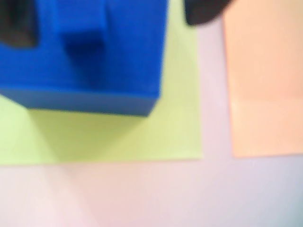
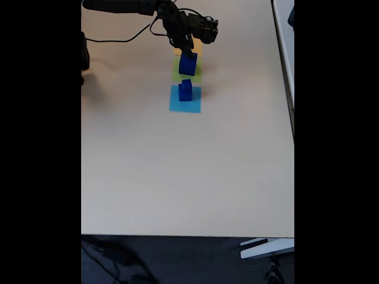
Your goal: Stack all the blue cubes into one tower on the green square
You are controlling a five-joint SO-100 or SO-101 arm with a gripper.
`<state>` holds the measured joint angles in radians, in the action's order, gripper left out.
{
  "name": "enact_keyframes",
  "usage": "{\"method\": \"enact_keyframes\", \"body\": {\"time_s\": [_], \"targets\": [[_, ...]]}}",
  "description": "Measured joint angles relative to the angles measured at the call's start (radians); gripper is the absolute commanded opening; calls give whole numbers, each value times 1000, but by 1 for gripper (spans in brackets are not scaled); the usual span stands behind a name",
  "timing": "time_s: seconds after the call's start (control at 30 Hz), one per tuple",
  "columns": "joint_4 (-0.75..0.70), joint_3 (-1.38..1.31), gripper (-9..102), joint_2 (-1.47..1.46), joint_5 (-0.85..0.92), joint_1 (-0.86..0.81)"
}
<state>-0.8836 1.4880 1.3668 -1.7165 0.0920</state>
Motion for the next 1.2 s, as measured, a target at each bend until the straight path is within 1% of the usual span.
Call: {"method": "enact_keyframes", "body": {"time_s": [0.1,0.23,0.5,0.7,0.87,1.2], "targets": [[-31,-46,18,-8,0,0],[-55,-95,22,-9,8,-6],[-61,-114,26,-9,146,-110],[5,-17,26,2,242,-196],[72,87,25,23,284,-230],[89,133,24,60,314,-244]]}}
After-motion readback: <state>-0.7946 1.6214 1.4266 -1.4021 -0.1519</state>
